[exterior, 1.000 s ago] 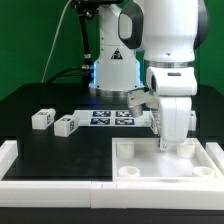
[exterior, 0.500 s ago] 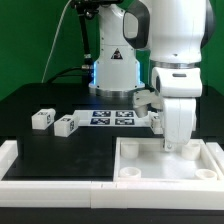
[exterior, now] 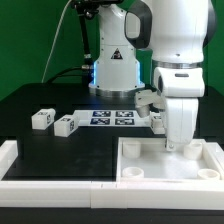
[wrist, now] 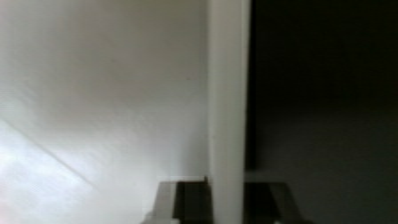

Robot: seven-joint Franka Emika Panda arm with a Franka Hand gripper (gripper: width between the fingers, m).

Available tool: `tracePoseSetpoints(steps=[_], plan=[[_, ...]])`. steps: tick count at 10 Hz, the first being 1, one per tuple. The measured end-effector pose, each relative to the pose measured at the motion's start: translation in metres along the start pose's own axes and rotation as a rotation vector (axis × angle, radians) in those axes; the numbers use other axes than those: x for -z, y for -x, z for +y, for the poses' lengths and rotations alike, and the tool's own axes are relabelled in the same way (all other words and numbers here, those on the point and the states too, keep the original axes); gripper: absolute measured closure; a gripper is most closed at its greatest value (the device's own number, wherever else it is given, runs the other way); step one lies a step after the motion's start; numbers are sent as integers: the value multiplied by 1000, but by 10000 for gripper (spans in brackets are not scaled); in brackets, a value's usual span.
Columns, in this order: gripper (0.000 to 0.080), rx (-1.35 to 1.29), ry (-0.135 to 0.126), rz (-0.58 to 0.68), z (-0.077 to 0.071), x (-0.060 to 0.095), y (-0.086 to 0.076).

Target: Assemble one leg

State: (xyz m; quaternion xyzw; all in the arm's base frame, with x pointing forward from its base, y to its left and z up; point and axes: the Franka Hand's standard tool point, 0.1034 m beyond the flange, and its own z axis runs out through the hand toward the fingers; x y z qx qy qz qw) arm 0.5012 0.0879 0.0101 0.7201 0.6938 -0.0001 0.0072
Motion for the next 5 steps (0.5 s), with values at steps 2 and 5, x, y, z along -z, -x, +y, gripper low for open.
tracePoseSetpoints(steps=[2,5], plan=[[504,0,0,0,0,0,0],[209,-1,0,0,0,0,0]])
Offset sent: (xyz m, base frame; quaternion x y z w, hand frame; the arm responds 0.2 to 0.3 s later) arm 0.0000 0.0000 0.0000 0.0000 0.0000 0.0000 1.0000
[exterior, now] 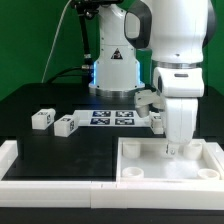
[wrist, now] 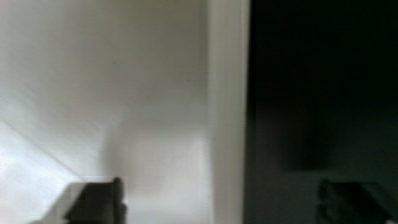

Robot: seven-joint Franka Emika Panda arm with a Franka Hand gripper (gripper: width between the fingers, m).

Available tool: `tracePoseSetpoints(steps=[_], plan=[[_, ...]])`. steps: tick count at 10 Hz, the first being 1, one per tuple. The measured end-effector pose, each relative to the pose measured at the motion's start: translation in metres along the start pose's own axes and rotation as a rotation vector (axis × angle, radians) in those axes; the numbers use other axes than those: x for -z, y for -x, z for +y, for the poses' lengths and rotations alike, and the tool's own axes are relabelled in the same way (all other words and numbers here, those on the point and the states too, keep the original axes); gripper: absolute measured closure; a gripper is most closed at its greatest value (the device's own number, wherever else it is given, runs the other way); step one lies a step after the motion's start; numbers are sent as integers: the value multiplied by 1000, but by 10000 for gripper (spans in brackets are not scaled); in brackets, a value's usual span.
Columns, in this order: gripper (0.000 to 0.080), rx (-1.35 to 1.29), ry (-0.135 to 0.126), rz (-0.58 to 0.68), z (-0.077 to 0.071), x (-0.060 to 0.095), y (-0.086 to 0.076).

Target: Assemble one leg

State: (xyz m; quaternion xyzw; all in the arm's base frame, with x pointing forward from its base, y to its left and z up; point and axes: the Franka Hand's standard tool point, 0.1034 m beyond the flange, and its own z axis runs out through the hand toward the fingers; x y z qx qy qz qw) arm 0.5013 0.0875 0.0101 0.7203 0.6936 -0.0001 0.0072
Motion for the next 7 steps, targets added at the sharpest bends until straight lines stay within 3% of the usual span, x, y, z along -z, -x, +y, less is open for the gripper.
tracePoseSetpoints(steps=[2,5,6,7], plan=[[162,0,0,0,0,0,0],[153,0,0,0,0,0,0],[151,-18,1,0,-2,2,-1],[151,-45,9,-2,-9,14,-5]])
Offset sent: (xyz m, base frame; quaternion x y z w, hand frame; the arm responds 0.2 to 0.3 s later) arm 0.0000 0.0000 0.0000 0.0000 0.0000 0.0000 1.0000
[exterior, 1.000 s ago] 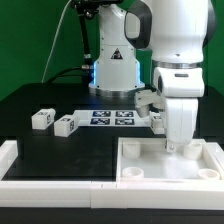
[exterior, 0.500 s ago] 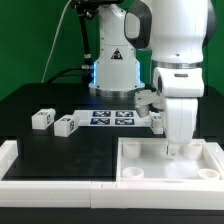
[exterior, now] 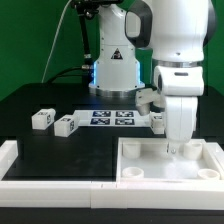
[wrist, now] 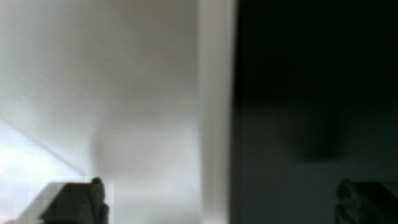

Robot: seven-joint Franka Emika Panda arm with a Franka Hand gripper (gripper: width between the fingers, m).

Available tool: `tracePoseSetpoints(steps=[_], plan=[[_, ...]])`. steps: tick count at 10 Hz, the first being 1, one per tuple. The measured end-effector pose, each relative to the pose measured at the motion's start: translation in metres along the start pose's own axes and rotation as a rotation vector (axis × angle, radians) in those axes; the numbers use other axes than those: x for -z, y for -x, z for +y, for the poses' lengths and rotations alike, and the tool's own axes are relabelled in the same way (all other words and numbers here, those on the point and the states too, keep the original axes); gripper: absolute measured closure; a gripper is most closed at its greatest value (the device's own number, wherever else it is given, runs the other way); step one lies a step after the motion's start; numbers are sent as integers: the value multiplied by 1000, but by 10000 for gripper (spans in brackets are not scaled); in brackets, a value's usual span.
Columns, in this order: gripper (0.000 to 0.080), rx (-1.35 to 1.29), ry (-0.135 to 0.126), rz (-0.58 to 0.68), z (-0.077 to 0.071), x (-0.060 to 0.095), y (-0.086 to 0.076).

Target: Assemble one leg

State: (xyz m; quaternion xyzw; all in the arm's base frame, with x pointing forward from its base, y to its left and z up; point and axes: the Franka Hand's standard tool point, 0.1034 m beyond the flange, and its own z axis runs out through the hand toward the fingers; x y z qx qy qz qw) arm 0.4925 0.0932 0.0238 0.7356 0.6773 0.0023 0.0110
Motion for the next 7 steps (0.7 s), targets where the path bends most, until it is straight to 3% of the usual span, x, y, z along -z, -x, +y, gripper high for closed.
tracePoseSetpoints(steps=[3,4,7], plan=[[151,-42,8,-29,-13,44,-3],[151,-63,19,-29,-11,51,-3],[151,-122,12,-29,-12,46,-3]])
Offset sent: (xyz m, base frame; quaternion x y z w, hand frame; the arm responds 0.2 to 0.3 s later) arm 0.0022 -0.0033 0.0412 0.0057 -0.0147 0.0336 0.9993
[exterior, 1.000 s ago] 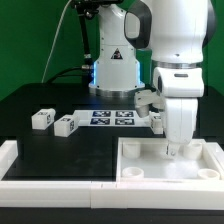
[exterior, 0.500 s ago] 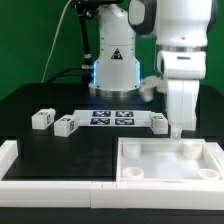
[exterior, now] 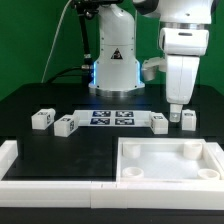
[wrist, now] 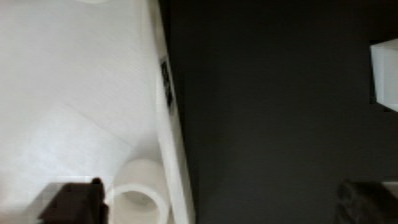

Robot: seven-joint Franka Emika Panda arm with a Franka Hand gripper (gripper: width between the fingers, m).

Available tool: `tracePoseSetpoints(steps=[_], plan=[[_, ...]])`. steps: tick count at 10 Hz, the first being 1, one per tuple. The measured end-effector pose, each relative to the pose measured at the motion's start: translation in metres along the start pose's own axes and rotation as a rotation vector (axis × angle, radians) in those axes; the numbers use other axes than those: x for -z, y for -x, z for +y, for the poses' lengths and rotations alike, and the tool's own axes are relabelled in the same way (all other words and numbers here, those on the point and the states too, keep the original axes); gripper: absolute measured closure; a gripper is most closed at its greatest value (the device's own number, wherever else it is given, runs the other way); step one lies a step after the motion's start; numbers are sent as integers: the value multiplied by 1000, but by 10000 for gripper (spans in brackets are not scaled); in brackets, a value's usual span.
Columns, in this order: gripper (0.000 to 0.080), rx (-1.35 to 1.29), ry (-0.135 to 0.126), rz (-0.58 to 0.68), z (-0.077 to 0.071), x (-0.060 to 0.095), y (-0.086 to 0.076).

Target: Assemble one leg

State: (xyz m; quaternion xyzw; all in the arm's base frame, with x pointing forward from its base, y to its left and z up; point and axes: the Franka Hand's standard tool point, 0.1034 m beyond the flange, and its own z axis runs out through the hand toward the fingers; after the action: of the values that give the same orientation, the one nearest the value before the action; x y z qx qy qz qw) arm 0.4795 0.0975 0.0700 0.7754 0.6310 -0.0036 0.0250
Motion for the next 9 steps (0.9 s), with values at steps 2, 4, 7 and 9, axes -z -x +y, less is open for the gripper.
tracePoseSetpoints(steps=[2,4,7,9], plan=[[151,-207,-3,3,0,0,-1],[151,-492,10,26,-11,1,-7],[151,-863,-1,35,-28,6,-16],[151,-1033,-27,52,-30,4,-15]])
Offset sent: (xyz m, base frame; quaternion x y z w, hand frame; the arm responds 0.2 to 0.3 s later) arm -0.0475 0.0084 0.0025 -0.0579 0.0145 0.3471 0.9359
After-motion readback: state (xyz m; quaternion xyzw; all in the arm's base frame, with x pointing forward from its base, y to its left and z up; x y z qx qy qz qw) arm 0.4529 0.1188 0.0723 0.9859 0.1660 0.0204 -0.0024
